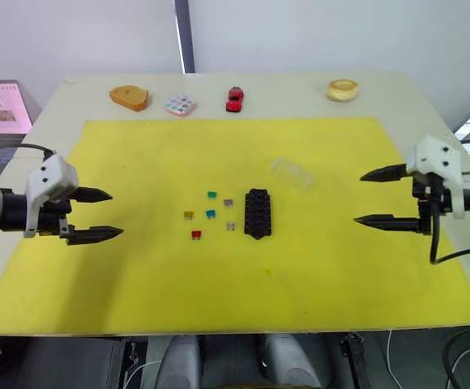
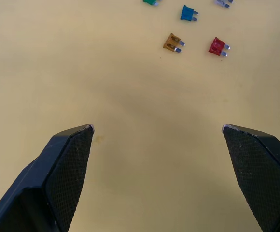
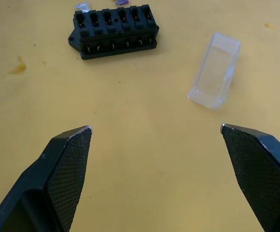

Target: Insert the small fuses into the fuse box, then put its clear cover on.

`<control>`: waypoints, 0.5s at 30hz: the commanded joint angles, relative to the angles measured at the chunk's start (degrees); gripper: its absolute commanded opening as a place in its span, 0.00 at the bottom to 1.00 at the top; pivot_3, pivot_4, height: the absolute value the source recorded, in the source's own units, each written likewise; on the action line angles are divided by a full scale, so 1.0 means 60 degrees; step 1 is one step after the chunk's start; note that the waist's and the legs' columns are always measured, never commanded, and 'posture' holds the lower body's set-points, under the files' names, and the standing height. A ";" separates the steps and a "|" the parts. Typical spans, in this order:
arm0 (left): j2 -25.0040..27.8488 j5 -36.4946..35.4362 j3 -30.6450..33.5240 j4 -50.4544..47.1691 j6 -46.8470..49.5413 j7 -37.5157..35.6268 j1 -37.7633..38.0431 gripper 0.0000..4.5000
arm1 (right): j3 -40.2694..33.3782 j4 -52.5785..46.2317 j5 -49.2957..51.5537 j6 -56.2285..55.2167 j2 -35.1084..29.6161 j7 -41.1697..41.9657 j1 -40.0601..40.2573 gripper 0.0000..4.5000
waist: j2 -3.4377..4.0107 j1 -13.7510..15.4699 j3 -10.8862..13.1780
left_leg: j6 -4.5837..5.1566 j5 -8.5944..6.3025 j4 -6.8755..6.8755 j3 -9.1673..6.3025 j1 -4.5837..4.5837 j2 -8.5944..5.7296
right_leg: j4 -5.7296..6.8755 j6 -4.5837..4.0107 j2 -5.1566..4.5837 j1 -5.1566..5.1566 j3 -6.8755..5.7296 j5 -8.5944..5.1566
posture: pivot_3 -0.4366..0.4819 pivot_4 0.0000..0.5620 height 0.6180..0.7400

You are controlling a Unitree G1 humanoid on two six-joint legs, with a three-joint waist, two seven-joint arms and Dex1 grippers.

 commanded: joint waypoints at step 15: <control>0.0136 -0.0105 0.0136 0.0073 -0.0052 0.0106 -0.0335 0.99 | -0.0144 -0.0170 0.0089 0.0091 -0.0067 -0.0196 -0.0034 1.00 | 0.0000 -0.0002 0.0000 | 0.0000 0.0000 0.0001 0.0000 0.0000 0.0000 | 0.0000 0.0000 0.0000 0.0000 0.0000 0.0000 | 0.48 0.27 1.00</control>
